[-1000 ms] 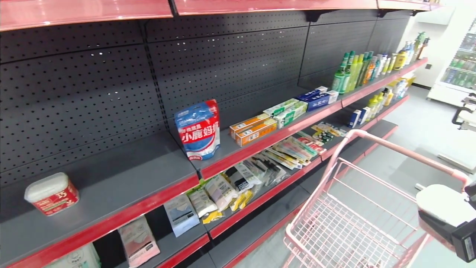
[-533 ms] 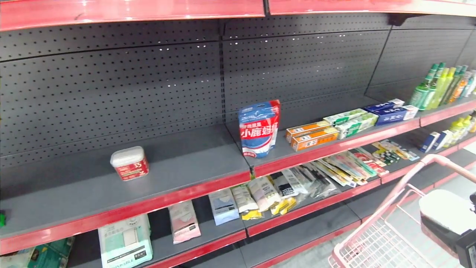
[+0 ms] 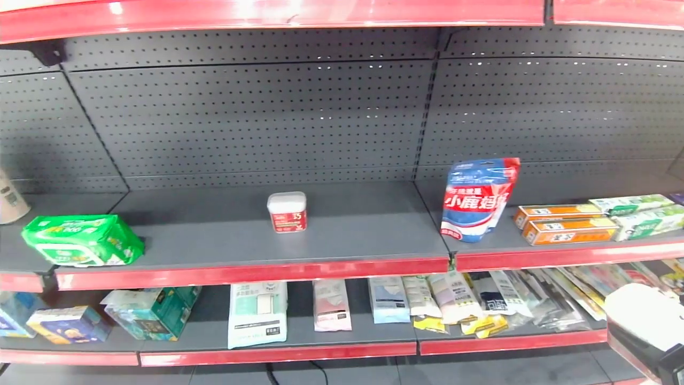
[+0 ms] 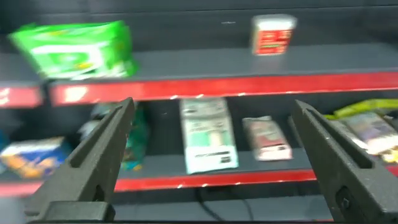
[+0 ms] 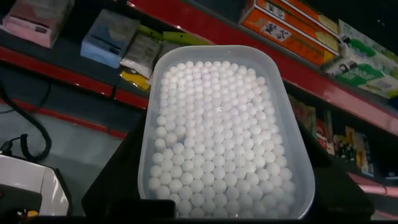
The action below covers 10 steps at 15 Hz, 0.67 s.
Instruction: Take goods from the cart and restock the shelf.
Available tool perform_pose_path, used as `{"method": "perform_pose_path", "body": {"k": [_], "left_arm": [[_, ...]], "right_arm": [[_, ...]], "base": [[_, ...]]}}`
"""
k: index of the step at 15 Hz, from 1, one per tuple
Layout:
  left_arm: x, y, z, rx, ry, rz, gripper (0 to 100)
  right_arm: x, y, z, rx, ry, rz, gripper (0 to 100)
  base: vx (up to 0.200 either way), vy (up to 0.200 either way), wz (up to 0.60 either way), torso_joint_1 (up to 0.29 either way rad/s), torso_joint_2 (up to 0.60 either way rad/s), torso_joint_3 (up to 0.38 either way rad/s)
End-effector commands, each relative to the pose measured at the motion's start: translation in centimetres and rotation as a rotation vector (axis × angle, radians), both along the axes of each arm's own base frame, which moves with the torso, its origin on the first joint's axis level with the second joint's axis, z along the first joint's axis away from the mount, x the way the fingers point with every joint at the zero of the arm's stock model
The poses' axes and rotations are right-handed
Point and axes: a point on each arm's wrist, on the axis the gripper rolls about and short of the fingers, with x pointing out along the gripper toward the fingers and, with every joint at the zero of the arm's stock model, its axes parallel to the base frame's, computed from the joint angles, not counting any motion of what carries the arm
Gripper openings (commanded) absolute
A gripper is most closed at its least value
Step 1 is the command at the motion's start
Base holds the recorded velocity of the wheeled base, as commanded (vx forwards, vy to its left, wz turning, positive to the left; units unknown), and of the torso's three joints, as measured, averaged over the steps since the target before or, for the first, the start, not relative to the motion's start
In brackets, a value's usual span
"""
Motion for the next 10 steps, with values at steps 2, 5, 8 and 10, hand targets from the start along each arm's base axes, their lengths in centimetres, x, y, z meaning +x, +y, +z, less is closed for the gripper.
{"method": "perform_pose_path", "body": {"k": [2, 5, 8, 10], "left_arm": [[0.0, 0.0, 0.0, 0.0, 0.0, 0.001, 100], [0.1, 0.0, 0.1, 0.002, 0.016, -0.004, 100], [0.1, 0.0, 0.1, 0.017, 0.02, -0.01, 100], [0.0, -0.2, 0.6, 0.063, 0.002, -0.1, 100]], "right_arm": [[-1.4, 0.2, -0.7, 0.003, -0.021, -0.005, 0], [-2.6, 0.4, -0.8, 0.014, -0.072, -0.007, 0], [-3.6, 0.6, -0.7, 0.087, -0.137, -0.016, 0], [-4.4, 0.8, -0.5, 0.123, -0.194, 0.038, 0]], "base": [[0.0, 0.0, 0.0, 0.0, 0.0, 0.0], [0.0, 0.0, 0.0, 0.0, 0.0, 0.0], [0.0, 0.0, 0.0, 0.0, 0.0, 0.0], [0.0, 0.0, 0.0, 0.0, 0.0, 0.0]]}}
